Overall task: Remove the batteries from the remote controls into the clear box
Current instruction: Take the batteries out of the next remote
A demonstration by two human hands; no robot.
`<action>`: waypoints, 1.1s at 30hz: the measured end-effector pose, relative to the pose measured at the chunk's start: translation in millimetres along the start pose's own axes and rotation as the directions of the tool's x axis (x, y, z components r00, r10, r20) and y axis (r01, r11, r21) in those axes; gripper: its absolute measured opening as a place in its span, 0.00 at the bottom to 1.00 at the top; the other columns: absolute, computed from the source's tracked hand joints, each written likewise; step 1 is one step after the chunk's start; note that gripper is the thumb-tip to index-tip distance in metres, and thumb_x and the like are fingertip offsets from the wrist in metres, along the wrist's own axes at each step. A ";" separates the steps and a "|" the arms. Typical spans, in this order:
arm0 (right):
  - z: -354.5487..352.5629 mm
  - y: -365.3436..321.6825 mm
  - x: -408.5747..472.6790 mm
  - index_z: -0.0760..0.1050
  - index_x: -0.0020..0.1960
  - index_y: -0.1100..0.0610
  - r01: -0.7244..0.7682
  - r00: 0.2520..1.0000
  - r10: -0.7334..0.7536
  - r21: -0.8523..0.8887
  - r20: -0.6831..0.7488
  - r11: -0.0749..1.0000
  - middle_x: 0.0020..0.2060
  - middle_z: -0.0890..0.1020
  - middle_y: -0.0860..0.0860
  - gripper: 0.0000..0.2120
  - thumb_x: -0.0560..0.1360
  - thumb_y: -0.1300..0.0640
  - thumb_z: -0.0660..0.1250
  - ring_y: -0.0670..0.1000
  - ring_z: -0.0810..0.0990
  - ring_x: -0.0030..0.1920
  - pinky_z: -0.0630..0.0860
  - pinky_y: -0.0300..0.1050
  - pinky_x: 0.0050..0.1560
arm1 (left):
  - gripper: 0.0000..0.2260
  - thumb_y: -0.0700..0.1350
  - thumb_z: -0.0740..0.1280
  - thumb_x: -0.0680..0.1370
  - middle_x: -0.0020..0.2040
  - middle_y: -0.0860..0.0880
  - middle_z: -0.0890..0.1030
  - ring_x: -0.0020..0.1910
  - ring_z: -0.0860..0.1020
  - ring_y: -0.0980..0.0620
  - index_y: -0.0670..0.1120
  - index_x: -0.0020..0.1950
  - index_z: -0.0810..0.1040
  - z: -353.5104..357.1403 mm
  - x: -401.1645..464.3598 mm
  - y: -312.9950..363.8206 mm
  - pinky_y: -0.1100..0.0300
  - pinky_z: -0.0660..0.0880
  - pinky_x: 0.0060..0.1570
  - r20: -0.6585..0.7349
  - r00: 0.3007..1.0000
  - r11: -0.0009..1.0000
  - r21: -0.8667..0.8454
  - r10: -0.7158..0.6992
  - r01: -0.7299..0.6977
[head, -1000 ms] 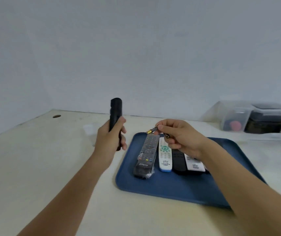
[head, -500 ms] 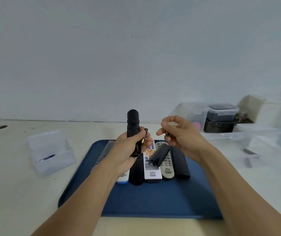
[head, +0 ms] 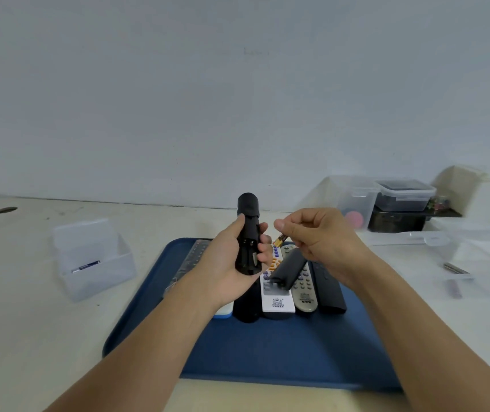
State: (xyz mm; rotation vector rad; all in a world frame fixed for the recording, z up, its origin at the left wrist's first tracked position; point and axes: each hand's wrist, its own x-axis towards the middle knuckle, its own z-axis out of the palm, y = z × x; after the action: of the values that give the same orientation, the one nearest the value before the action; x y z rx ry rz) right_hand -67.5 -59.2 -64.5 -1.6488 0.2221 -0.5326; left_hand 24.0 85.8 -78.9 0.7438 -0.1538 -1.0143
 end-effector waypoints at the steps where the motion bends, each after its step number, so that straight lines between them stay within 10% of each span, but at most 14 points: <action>1: 4.1 1.0 -0.2 0.83 0.37 0.57 -0.004 0.999 0.003 0.020 0.037 1.000 0.26 0.73 0.50 0.08 0.75 0.57 0.74 0.44 0.65 0.24 0.62 0.34 0.23 | 0.19 0.54 0.60 0.85 0.36 0.44 0.76 0.29 0.70 0.52 0.38 0.53 0.79 -0.1 1.5 0.2 0.63 0.71 0.27 -0.009 1.000 1.000 0.007 0.019 -0.019; 12: 21.1 -3.4 -4.5 0.80 0.45 0.65 0.198 0.979 -0.201 -0.109 -0.020 0.974 0.32 0.85 0.58 0.08 0.71 0.64 0.77 0.51 0.83 0.29 0.76 0.39 0.31 | 0.21 0.56 0.56 0.86 0.33 0.46 0.76 0.26 0.71 0.53 0.39 0.57 0.79 7.0 2.2 -2.6 0.63 0.68 0.22 -0.095 0.979 0.967 0.198 0.181 -0.160; 21: 22.0 -3.5 -4.5 0.82 0.55 0.60 -0.033 0.999 0.039 0.298 -0.015 0.954 0.40 0.83 0.56 0.09 0.81 0.64 0.64 0.52 0.83 0.37 0.80 0.40 0.39 | 0.17 0.51 0.58 0.83 0.34 0.45 0.73 0.25 0.69 0.53 0.38 0.53 0.77 8.2 -0.4 -1.4 0.64 0.65 0.20 -0.065 0.990 0.982 0.145 0.129 -0.119; 33: 21.3 -12.9 -12.9 0.84 0.47 0.64 0.150 0.987 -0.139 -0.169 0.077 0.974 0.38 0.86 0.61 0.04 0.74 0.70 0.72 0.47 0.83 0.31 0.78 0.34 0.37 | 0.15 0.47 0.55 0.86 0.42 0.43 0.79 0.31 0.76 0.51 0.38 0.56 0.77 11.0 -4.5 -2.8 0.61 0.70 0.33 -0.076 0.991 0.992 0.078 0.109 -0.103</action>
State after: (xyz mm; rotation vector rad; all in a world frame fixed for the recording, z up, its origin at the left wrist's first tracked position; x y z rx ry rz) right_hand -70.9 -32.7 -56.1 -1.8595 0.1032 -0.5824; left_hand 14.7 83.2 -71.4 0.8338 -0.1608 -0.8802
